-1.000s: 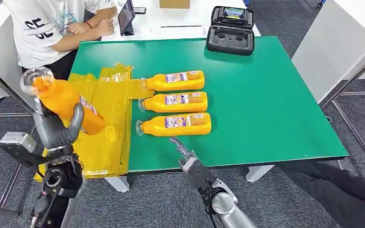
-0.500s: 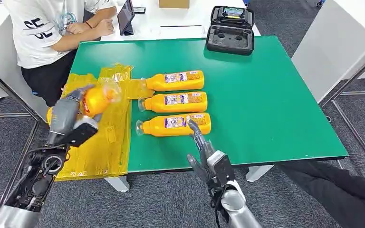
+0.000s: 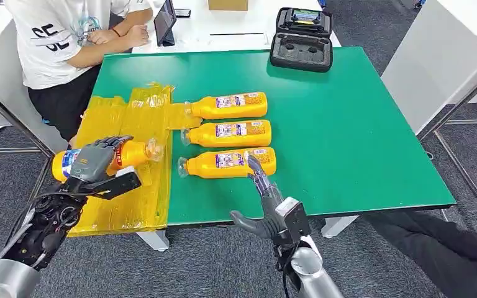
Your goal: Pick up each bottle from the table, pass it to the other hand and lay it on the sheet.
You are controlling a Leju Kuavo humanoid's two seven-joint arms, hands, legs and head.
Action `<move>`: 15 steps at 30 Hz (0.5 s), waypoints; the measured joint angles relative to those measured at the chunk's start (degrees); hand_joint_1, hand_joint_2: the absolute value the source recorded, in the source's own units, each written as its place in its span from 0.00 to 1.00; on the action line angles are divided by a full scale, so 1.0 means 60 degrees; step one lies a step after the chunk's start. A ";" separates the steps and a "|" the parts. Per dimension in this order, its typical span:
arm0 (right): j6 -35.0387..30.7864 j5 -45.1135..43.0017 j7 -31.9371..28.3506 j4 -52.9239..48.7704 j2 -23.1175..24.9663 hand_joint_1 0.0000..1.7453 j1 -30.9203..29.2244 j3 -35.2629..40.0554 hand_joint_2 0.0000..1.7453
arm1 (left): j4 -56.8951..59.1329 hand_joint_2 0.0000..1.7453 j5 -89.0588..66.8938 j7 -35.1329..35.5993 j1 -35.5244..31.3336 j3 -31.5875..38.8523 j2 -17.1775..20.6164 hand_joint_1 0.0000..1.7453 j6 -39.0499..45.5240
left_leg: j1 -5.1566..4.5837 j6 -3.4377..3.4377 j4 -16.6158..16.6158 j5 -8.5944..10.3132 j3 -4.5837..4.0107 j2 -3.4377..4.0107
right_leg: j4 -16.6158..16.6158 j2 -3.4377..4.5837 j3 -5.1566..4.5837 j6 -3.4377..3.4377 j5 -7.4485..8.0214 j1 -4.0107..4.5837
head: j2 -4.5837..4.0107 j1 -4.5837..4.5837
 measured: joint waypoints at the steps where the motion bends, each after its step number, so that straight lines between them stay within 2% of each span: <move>1: 0.0007 0.0033 -0.0004 0.0000 0.0004 0.00 -0.0002 0.0000 1.00 | 0.0114 1.00 -0.0052 0.0004 -0.0054 -0.0015 0.0000 1.00 0.0000 | 0.0000 0.0000 0.0000 0.0000 0.0000 0.0000 | 0.0000 0.0000 0.0000 0.0000 0.0000 0.0000 | 0.0000 0.0007; 7: -0.0099 0.0362 -0.0066 0.0000 0.0029 0.00 -0.0016 0.0000 1.00 | 0.0577 1.00 -0.0179 0.0033 -0.0259 -0.0091 -0.0004 1.00 0.0029 | 0.0000 0.0000 0.0000 0.0001 0.0001 0.0003 | 0.0001 0.0000 0.0000 0.0000 0.0001 0.0000 | 0.0000 0.0003; 12: -0.1108 0.1604 -0.0769 -0.0449 0.0033 0.00 -0.0039 0.0124 1.00 | 0.1105 1.00 -0.0175 -0.0099 -0.0531 -0.0164 -0.0051 1.00 0.0051 | 0.0000 0.0000 0.0000 0.0001 -0.0001 0.0001 | 0.0002 0.0000 -0.0001 0.0000 0.0001 0.0000 | 0.0000 0.0003; 15: -0.1436 0.1902 -0.0677 -0.1017 0.0055 0.00 -0.0214 0.0321 1.00 | 0.1396 1.00 -0.0172 -0.0153 -0.0731 -0.0197 -0.0153 1.00 0.0055 | 0.0000 0.0000 0.0000 0.0001 0.0001 0.0005 | 0.0001 0.0001 -0.0001 0.0000 0.0001 0.0000 | 0.0000 0.0003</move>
